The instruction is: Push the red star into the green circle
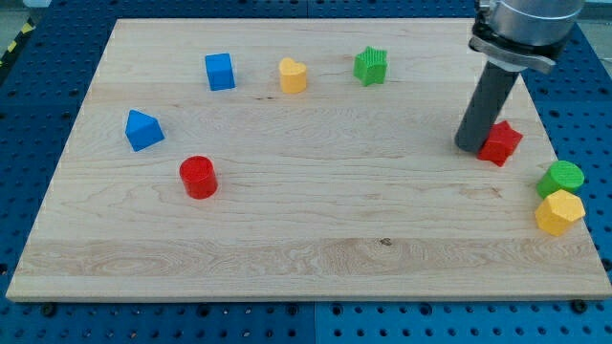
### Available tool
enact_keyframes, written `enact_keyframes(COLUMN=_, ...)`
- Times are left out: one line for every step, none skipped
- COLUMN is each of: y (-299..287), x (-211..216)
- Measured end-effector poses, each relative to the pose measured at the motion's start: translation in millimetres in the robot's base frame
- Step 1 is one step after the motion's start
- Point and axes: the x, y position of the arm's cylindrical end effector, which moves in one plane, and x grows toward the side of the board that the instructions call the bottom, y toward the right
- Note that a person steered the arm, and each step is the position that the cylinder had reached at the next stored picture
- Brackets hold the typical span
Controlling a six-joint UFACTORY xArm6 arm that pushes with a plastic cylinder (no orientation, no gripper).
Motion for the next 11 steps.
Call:
enact_keyframes(y=16.9, x=-0.1)
enact_keyframes(y=26.5, x=-3.7)
enact_keyframes(y=27.5, x=-25.7)
enact_keyframes(y=31.2, x=-30.1)
enact_keyframes(y=34.8, x=1.5)
enact_keyframes(y=34.8, x=2.6)
enact_keyframes(y=33.6, x=2.6)
enact_keyframes(y=39.4, x=2.6)
enact_keyframes(y=42.8, x=2.6)
enact_keyframes(y=51.6, x=2.6)
enact_keyframes(y=51.9, x=2.6)
